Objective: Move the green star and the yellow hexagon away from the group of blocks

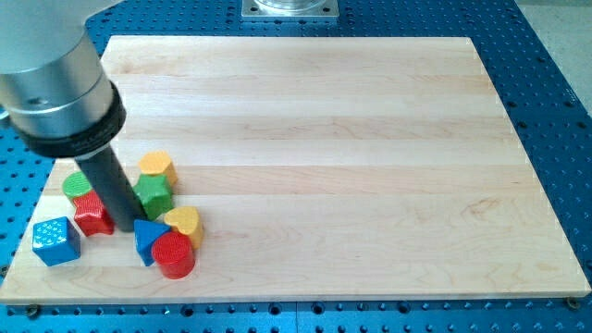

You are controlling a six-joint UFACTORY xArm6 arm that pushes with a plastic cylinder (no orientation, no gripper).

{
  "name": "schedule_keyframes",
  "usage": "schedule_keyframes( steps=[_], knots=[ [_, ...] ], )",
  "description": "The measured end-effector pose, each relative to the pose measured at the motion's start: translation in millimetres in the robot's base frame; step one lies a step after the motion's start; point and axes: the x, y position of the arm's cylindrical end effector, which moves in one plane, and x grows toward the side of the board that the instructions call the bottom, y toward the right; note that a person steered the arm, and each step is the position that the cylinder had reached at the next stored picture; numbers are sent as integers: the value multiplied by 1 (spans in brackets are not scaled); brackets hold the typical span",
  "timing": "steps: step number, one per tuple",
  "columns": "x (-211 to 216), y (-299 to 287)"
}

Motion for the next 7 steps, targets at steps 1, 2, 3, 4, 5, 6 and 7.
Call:
schedule_keyframes(
  steps=[1, 2, 3, 4, 5, 6, 7],
  knots=[
    [-34, 14],
    [-67, 44],
    [-113, 66],
    [-123, 67],
    [-147, 70],
    [-154, 119],
    [-150, 151]
  ],
)
